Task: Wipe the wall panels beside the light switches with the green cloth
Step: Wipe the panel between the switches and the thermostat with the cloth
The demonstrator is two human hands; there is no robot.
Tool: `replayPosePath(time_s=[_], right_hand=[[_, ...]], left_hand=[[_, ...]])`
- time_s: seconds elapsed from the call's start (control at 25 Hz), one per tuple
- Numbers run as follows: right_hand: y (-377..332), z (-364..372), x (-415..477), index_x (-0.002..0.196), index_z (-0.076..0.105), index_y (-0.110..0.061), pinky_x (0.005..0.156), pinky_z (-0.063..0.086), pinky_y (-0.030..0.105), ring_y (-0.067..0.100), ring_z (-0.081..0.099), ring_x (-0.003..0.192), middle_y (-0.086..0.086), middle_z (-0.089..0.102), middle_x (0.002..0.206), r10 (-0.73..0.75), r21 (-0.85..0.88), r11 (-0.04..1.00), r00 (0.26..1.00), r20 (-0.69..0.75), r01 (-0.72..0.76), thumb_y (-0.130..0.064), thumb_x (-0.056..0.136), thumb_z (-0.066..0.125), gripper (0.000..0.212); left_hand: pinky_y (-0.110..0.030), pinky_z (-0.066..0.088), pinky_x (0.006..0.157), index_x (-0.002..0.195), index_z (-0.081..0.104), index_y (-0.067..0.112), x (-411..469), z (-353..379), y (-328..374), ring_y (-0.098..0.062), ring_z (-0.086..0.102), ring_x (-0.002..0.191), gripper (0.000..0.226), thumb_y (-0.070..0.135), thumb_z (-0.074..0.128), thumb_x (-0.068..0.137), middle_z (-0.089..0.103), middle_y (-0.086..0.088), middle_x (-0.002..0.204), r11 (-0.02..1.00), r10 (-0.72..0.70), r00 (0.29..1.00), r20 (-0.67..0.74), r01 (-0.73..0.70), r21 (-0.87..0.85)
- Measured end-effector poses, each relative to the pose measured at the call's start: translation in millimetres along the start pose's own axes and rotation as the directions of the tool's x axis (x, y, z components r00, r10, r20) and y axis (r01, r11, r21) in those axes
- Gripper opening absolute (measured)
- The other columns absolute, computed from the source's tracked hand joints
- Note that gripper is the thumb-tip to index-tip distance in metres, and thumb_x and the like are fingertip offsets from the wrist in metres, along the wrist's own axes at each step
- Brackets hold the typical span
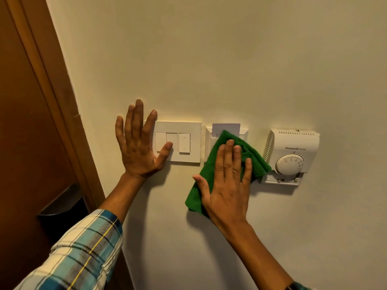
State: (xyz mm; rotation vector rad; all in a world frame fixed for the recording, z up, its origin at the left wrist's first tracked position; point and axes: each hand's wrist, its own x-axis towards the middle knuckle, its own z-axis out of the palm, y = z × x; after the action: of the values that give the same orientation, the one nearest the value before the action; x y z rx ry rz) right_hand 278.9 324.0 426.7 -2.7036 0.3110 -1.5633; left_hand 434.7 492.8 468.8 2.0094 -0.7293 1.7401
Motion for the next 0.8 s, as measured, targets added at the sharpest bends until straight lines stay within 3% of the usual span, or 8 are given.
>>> replayPosePath(time_s=[0.16, 0.44, 0.68, 0.8], right_hand=[[5.7, 6.4, -18.7, 0.150, 0.013, -0.007, 0.120, 0.001, 0.043, 0.018, -0.005, 0.149, 0.010, 0.011, 0.159, -0.124, -0.053, 0.990, 0.990, 0.067, 0.128, -0.061, 0.096, 0.022, 0.078], [21.3, -0.8, -12.5, 0.152, 0.013, -0.006, 0.122, -0.003, 0.041, 0.021, -0.001, 0.150, 0.007, 0.007, 0.161, -0.024, -0.035, 0.999, 1.000, -0.003, 0.024, -0.060, 0.097, 0.023, 0.078], [-5.4, 5.9, -8.2, 0.151, 0.012, -0.007, 0.121, 0.000, 0.041, 0.019, -0.003, 0.149, 0.008, 0.006, 0.160, -0.155, -0.049, 0.986, 0.986, 0.056, 0.158, -0.061, 0.096, 0.023, 0.078], [20.8, 3.4, -20.4, 0.152, 0.010, -0.008, 0.121, 0.001, 0.042, 0.020, -0.001, 0.149, 0.008, 0.007, 0.160, -0.109, -0.074, 0.991, 0.993, 0.044, 0.113, -0.061, 0.095, 0.026, 0.079]], left_hand=[[-0.047, 0.000, 0.125, 0.154, 0.012, 0.028, -0.2, -0.5, -0.1, -0.020, 0.004, 0.154, 0.077, 0.067, 0.028, 0.090, -0.009, 0.009, 0.165, 1.000, -0.002, 1.000, 0.006, 0.001, 0.002], [-0.048, 0.001, 0.125, 0.153, 0.014, 0.027, 2.2, -2.9, 4.2, -0.019, 0.004, 0.154, 0.077, 0.067, 0.029, 0.090, -0.010, 0.010, 0.165, 1.000, -0.001, 1.000, 0.010, 0.001, -0.026], [-0.047, 0.001, 0.125, 0.153, 0.017, 0.024, -0.8, -4.0, 0.5, -0.018, 0.003, 0.154, 0.076, 0.066, 0.029, 0.090, -0.011, 0.011, 0.165, 1.000, -0.003, 1.000, 0.015, 0.003, -0.009], [-0.047, 0.001, 0.125, 0.154, 0.012, 0.028, 0.1, -3.6, 2.6, -0.017, 0.003, 0.154, 0.075, 0.067, 0.027, 0.091, -0.011, 0.012, 0.165, 1.000, 0.000, 1.000, 0.014, 0.001, -0.017]])
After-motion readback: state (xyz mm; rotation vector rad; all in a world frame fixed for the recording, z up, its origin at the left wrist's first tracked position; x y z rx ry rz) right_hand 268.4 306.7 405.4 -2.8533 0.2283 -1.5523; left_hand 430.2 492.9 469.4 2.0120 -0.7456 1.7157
